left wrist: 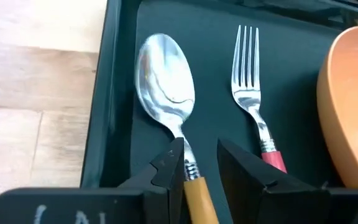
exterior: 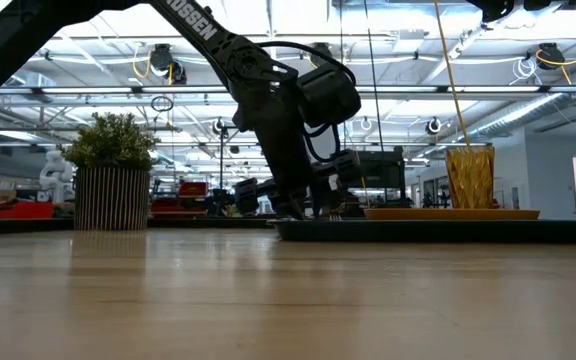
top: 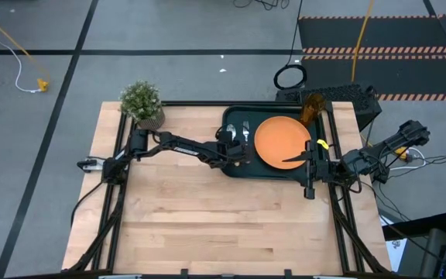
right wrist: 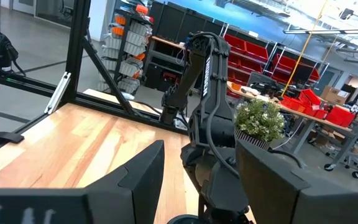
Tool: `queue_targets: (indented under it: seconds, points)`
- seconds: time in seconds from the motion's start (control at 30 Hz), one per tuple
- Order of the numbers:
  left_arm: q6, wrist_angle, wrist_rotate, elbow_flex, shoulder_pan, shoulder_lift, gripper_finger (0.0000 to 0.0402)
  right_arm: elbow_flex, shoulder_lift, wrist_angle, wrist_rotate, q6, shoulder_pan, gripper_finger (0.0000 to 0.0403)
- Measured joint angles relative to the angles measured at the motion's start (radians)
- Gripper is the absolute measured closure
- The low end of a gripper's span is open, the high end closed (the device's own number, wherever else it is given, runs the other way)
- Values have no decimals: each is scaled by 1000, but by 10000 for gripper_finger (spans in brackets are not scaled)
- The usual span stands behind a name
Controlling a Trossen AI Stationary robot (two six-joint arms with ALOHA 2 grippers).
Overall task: Pick and place plate/cup/fork/spoon on tray
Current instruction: Put the spoon on the tray
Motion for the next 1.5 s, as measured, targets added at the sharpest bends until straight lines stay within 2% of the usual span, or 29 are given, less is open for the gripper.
queue_targets:
  seconds: [0.33, 0.47, 0.63, 0.83, 1.03, 1.5]
  points:
    - [63, -16, -13, -1, 16, -48, 303, 0, 0, -14, 0, 0, 0, 211]
    - [116, -26, 109, 8, 52, -78, 303, 0, 0, -14, 0, 18, 0, 211]
    - [178, -135, 236, 114, 89, -87, 303, 0, 0, -6, 0, 23, 0, 211]
    - [137, -217, 230, 124, 92, -83, 303, 0, 0, 10, -1, 30, 0, 211]
    - [66, -190, 208, 78, 65, -82, 302, 0, 0, 10, -3, 48, 0, 211]
    - [21, -149, 163, 18, 51, -82, 302, 0, 0, 12, -4, 49, 0, 211]
